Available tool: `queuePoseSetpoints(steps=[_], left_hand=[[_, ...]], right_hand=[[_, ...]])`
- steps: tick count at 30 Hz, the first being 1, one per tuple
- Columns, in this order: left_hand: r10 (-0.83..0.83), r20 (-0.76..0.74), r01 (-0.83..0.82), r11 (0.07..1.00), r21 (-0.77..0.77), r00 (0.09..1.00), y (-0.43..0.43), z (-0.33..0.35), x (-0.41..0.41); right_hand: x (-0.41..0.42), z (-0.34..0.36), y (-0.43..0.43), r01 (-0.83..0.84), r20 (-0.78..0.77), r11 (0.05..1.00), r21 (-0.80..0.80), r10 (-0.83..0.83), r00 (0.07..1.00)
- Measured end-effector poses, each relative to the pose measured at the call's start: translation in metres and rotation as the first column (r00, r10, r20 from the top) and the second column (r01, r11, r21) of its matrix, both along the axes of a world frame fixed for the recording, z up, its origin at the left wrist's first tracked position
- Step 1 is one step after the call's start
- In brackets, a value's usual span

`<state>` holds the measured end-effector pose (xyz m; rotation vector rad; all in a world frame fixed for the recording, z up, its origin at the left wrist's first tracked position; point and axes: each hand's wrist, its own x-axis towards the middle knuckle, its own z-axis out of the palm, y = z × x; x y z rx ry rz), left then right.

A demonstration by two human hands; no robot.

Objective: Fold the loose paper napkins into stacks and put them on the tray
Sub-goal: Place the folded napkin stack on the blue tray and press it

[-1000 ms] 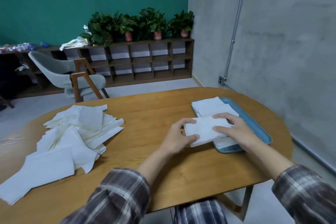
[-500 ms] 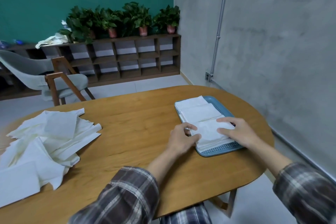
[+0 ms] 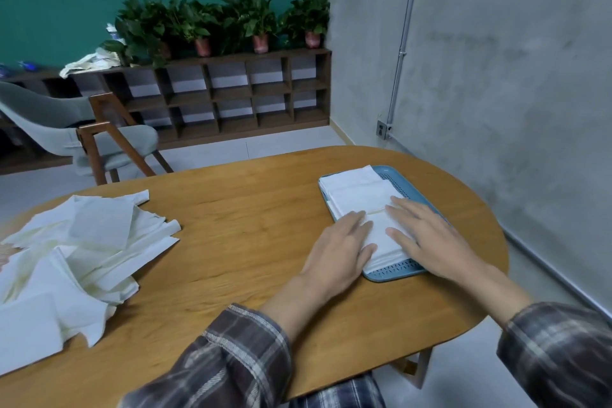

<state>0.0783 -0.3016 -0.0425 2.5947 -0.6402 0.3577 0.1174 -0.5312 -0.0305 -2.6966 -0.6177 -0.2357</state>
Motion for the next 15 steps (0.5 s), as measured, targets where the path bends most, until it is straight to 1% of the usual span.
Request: queuePoseSetpoints(steps=[2, 4, 6, 10, 15], left_hand=[[-0.013, -0.06, 0.014, 0.999, 0.029, 0.998, 0.0, -0.007, 0.0], [-0.002, -0.134, 0.006, 1.0, 0.029, 0.991, 0.002, -0.012, 0.0], [-0.002, -0.169, 0.003, 1.0, 0.006, 0.986, 0.003, -0.018, 0.001], [0.001, -0.162, -0.003, 1.0, -0.017, 0.987, 0.0, -0.028, 0.004], [0.012, -0.179, -0.005, 0.999, 0.036, 0.984, -0.001, -0.026, 0.005]], right_hand=[[0.003, -0.01, -0.001, -0.007, -0.1, 1.0, 0.0, 0.007, 0.995], [0.005, -0.018, -0.002, -0.009, -0.16, 1.0, -0.011, 0.007, 0.987], [0.007, -0.021, -0.001, -0.012, -0.18, 0.999, -0.034, 0.006, 0.984], [0.008, -0.025, 0.0, -0.001, -0.193, 0.998, -0.059, -0.011, 0.981], [0.006, -0.022, 0.002, -0.006, -0.217, 0.997, -0.072, -0.01, 0.976]])
